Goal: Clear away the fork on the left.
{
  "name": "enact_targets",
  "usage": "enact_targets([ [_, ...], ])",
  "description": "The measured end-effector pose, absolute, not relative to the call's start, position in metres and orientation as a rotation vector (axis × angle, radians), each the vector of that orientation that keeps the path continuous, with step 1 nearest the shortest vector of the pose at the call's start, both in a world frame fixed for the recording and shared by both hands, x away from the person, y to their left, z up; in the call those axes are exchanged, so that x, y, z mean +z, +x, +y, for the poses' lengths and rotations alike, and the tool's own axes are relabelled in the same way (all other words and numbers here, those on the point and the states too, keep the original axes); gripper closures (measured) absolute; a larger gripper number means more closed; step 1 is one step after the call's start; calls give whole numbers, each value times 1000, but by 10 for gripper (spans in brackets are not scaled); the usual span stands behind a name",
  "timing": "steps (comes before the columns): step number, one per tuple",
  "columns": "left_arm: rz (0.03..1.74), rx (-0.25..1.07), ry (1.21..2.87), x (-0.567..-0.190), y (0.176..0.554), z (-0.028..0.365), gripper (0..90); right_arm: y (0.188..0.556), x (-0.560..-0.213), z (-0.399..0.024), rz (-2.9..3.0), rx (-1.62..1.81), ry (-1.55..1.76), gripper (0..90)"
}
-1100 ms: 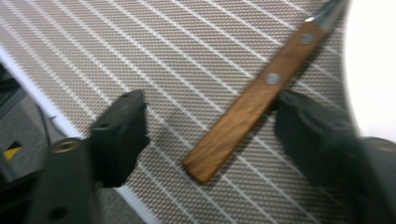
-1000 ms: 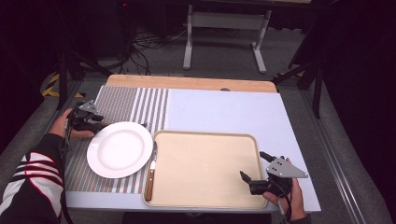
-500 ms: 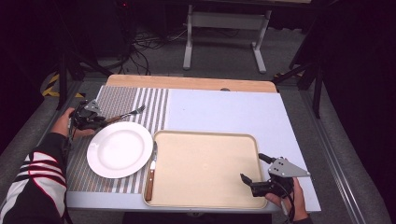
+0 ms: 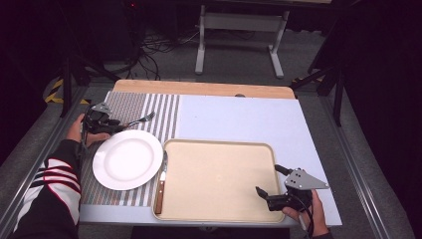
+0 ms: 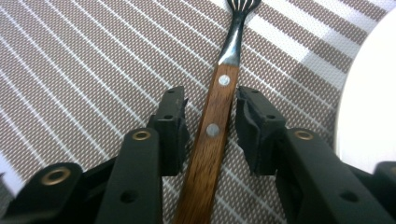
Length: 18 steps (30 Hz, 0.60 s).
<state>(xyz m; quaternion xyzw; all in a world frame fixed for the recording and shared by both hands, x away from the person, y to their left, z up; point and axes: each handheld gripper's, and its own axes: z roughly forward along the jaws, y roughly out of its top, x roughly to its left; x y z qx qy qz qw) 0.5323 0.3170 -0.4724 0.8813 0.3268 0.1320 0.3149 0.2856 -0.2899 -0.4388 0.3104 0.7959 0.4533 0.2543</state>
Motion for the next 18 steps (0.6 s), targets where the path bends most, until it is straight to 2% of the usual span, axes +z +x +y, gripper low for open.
enact_targets([
  [3, 831, 332, 2314, -474, 533, 314, 727, 285, -439, -290, 2170, 1229, 836, 66],
  [13, 851, 373, 2289, -475, 528, 312, 771, 283, -438, -290, 2180, 1220, 823, 66],
  [18, 914, 478, 2217, -470, 520, 318, 772, 286, -437, -290, 2178, 1221, 807, 65],
])
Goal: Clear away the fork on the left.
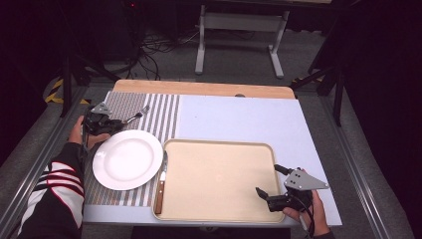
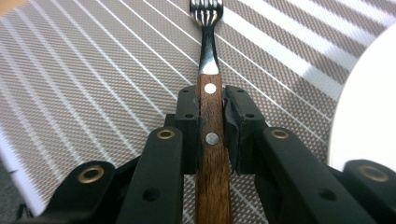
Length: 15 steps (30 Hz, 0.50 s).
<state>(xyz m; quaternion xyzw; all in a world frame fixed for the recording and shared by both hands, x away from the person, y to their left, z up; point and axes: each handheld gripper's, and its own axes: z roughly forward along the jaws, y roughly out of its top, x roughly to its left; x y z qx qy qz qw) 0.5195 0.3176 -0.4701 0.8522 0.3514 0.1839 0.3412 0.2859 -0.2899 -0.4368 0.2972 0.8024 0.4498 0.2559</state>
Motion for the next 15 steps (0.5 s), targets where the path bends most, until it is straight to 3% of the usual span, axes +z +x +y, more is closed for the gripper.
enact_targets([
  [15, 921, 592, 2066, -450, 491, 311, 773, 299, -434, -279, 2128, 1219, 759, 65],
])
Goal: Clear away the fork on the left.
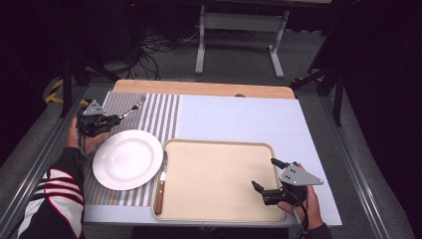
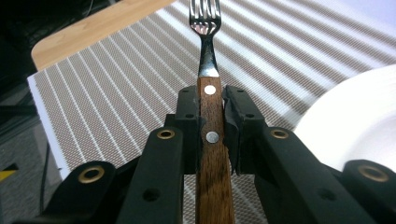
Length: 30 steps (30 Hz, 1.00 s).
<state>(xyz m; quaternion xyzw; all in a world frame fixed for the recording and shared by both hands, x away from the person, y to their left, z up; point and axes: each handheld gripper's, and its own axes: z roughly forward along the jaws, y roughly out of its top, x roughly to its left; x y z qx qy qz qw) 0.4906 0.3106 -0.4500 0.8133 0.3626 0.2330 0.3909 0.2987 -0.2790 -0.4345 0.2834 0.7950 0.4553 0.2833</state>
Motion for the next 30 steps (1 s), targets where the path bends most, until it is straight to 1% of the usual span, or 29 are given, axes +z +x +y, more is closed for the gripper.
enact_targets([
  [5, 913, 618, 2033, -441, 480, 306, 773, 302, -433, -276, 2095, 1229, 745, 65],
  [8, 880, 638, 2012, -434, 472, 301, 773, 305, -431, -275, 2080, 1241, 738, 65],
  [16, 822, 665, 1988, -418, 453, 280, 773, 307, -428, -275, 2057, 1262, 709, 65],
  [22, 770, 659, 1953, -410, 435, 265, 773, 304, -426, -273, 2039, 1280, 678, 65],
  [30, 727, 667, 1946, -404, 420, 246, 773, 301, -424, -272, 2028, 1297, 661, 65],
])
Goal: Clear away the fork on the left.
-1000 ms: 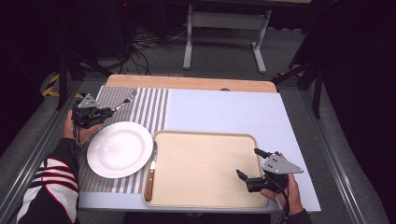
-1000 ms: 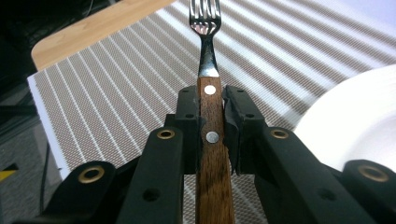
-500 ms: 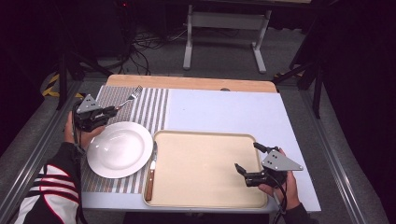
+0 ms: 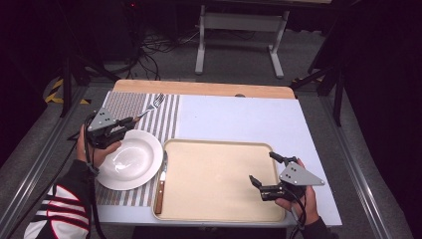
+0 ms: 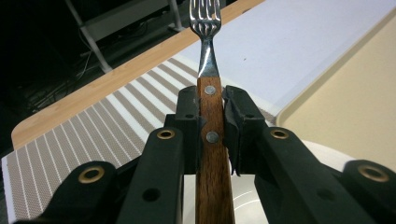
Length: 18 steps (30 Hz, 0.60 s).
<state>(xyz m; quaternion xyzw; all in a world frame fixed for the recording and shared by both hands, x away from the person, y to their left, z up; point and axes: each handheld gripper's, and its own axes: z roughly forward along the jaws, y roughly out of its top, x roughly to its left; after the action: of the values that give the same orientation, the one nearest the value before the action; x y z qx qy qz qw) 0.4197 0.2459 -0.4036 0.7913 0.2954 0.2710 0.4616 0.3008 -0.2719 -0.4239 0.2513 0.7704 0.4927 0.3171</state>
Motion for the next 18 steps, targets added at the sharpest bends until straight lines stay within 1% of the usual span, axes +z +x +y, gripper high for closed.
enact_targets([
  [12, 619, 666, 1923, -394, 389, 219, 773, 294, -424, -270, 2035, 1284, 635, 65],
  [14, 617, 689, 1952, -393, 385, 213, 773, 293, -424, -269, 2032, 1282, 638, 65],
  [18, 602, 686, 1955, -395, 381, 206, 773, 290, -423, -267, 2032, 1260, 628, 65],
])
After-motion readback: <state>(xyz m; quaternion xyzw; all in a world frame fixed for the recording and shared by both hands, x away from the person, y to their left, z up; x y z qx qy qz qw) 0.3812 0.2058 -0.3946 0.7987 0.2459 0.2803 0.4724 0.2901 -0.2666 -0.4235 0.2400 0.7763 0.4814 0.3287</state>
